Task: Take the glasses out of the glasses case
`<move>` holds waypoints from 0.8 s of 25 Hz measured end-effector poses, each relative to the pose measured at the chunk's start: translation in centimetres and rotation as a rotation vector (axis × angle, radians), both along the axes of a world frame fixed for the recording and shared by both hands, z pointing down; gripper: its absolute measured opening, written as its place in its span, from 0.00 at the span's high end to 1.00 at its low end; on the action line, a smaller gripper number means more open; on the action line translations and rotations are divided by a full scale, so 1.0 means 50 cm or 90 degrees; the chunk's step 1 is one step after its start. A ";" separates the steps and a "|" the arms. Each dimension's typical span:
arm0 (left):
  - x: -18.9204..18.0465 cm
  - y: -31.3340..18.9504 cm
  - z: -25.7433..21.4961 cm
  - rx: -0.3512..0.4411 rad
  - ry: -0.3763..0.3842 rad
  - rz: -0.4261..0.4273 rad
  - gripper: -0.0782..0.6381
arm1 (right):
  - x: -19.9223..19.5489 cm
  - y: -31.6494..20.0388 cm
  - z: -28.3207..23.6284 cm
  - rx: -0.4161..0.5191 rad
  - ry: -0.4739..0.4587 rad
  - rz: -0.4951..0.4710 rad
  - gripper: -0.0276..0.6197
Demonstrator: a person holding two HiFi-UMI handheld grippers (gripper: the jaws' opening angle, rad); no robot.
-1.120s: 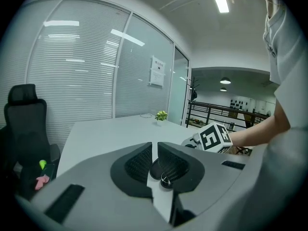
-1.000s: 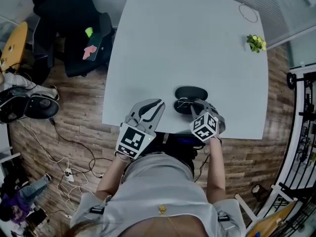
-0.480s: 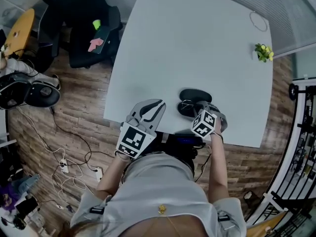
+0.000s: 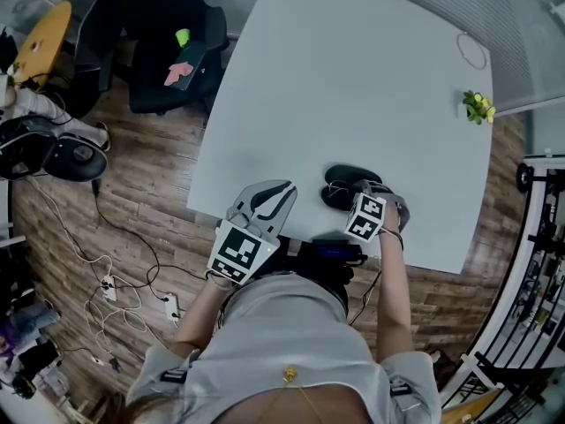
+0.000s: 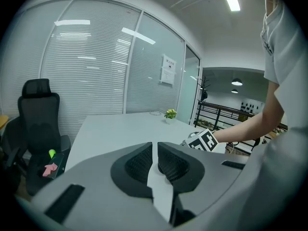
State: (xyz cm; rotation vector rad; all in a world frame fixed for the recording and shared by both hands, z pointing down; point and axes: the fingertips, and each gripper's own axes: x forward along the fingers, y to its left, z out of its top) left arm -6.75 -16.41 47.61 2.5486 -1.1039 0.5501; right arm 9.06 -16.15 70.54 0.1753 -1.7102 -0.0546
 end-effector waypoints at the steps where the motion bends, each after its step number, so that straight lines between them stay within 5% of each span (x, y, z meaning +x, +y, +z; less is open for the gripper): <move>1: 0.000 -0.001 0.000 0.000 0.000 0.001 0.83 | 0.001 -0.001 0.001 0.000 -0.004 0.001 0.89; 20: 0.029 0.012 -0.001 0.003 -0.004 0.049 0.83 | 0.003 0.019 -0.050 0.014 -0.061 0.032 0.91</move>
